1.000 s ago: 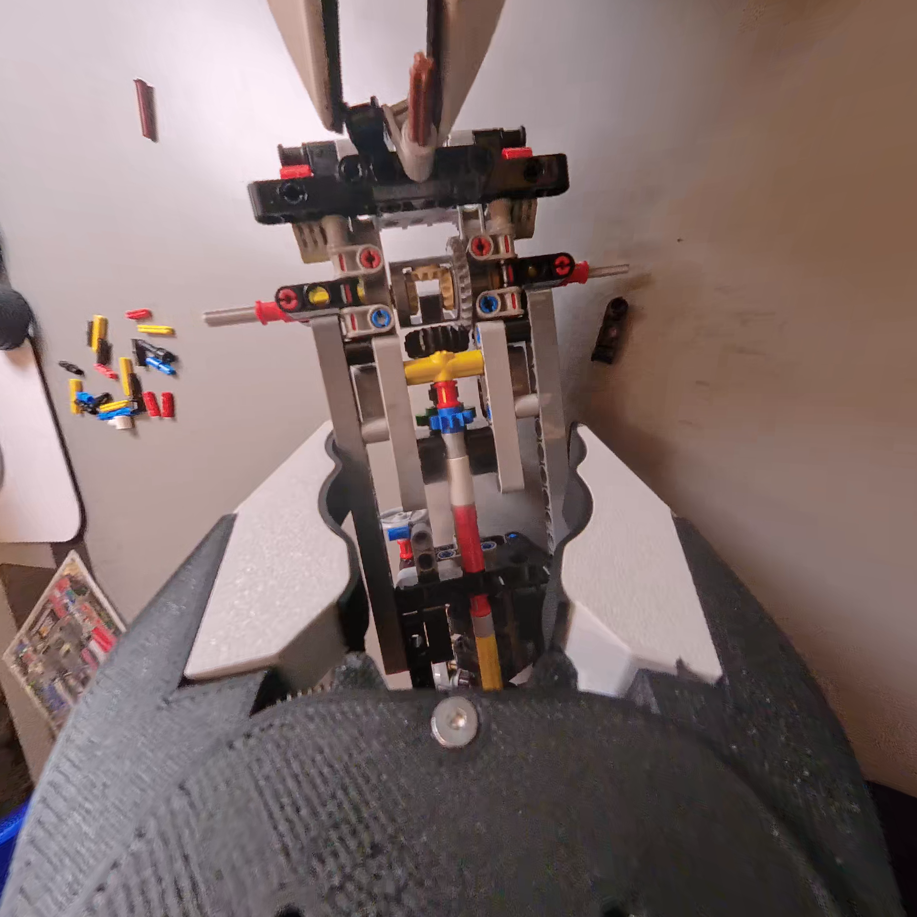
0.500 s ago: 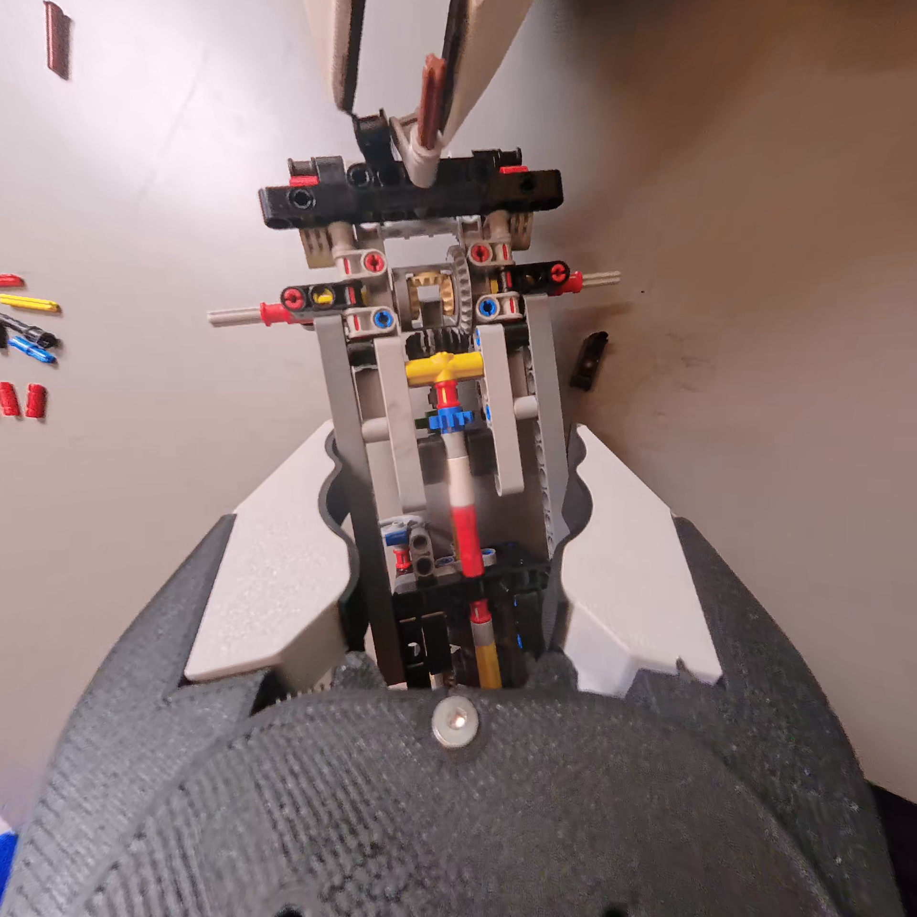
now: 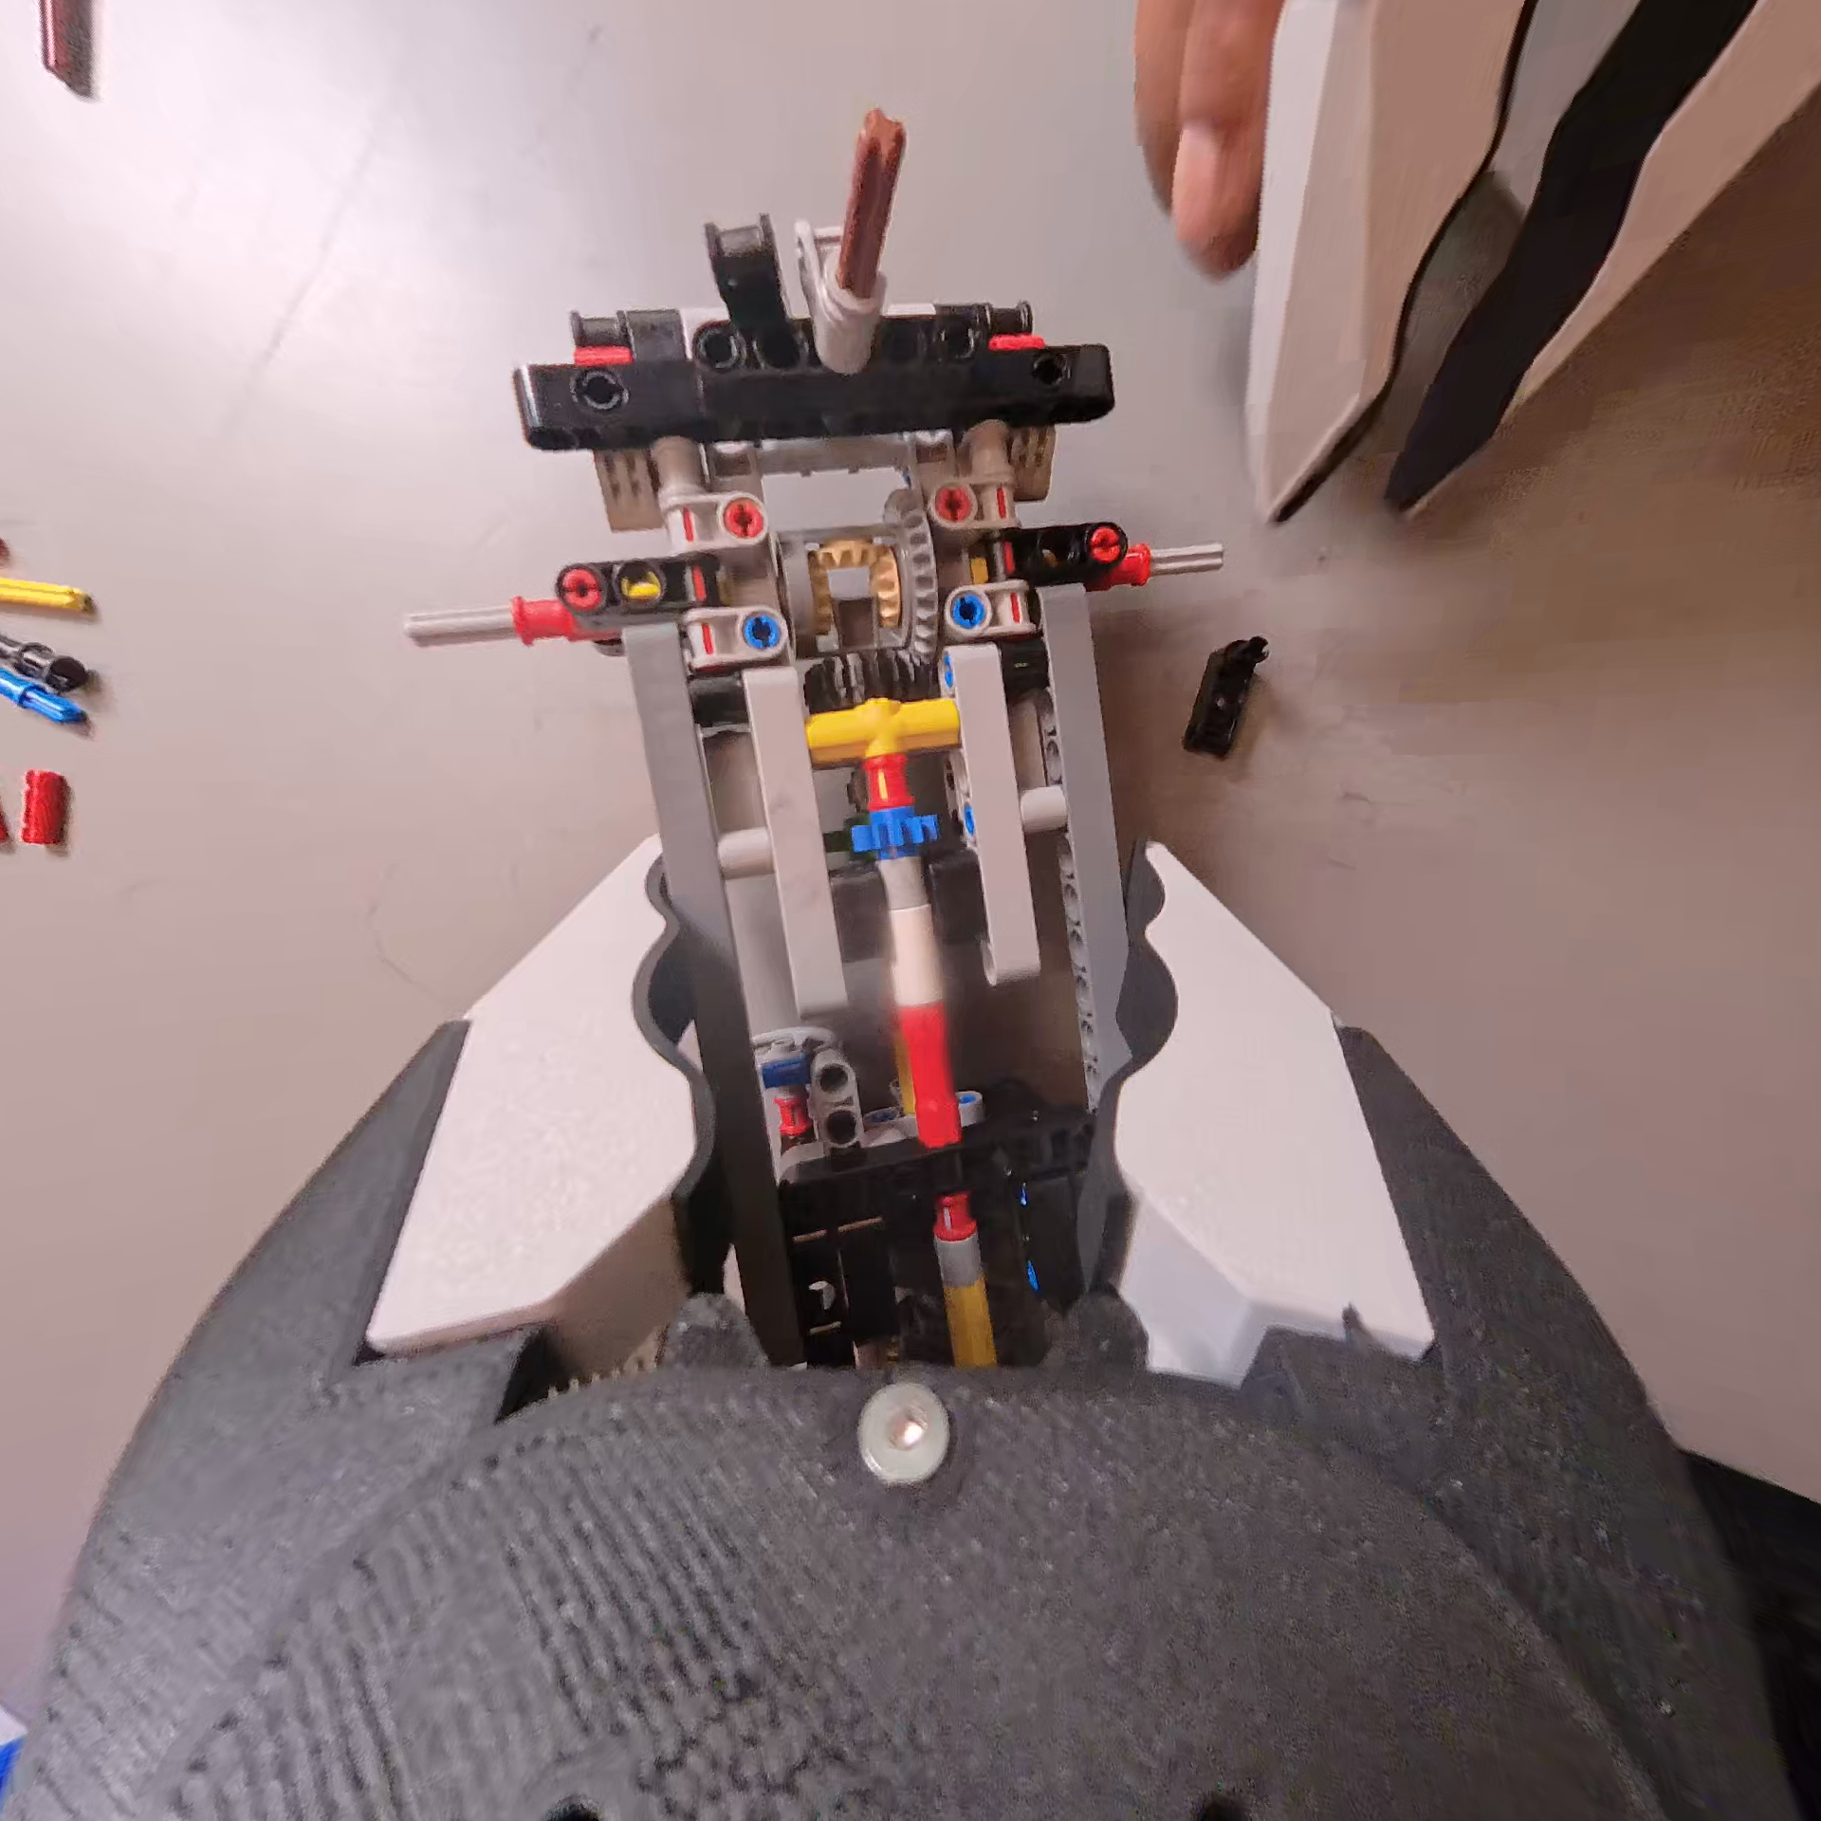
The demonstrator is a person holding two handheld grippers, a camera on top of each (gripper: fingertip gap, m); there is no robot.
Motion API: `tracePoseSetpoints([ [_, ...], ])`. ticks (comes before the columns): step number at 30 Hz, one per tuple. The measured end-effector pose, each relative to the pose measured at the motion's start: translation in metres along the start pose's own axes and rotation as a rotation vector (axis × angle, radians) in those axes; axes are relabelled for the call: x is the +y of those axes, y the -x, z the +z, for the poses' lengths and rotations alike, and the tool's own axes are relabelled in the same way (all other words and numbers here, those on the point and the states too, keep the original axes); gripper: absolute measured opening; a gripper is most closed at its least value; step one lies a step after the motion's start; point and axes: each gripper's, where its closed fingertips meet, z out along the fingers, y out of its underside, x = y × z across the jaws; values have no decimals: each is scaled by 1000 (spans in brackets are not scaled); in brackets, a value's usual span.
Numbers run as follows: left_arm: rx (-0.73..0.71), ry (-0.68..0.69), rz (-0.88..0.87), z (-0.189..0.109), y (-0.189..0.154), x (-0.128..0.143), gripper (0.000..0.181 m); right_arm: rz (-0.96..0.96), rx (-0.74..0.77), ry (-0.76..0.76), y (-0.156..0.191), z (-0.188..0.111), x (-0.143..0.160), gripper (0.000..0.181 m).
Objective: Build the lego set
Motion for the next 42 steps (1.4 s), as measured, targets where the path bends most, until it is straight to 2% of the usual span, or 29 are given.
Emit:
tracePoseSetpoints([
  [1, 0, 3, 11, 0, 0, 0, 88, -14, 18, 36, 0, 10, 2, 20],
  [4, 4, 0, 36, -1, 0, 2, 88, 26, 21, 66, -2, 26, 2, 20],
  [10, 37, 33, 105, -4, -1, 12, 88, 64, 38, 76, -6, 34, -4, 18],
  [13, 35, 73, 132, -3, 2, 15, 88, 42, 68, 80, -7, 38, -6, 5],
  [19, 39, 50, 120, -3, 5, 12, 89, 74, 26, 27, -3, 27, -7, 4],
  [27, 7, -111, 55, -23, 6, -5, 87, 179, 7, -187, -26, -16, -15, 4],
  [31, -100, -304, 36, -47, 5, -32, 74, 230, 25, -258, -44, -34, -8, 4],
  [33, -118, -428, 14, -57, -4, -49, 59, 253, 29, -280, -52, -39, -2, 4],
  [36, -136, -542, 13, -59, -22, -66, 40, 266, 18, -329, -54, -43, 0, 4],
  [42, -175, -583, 29, -43, -45, -85, 29, 232, -11, -466, -44, -50, -12, 4],
])
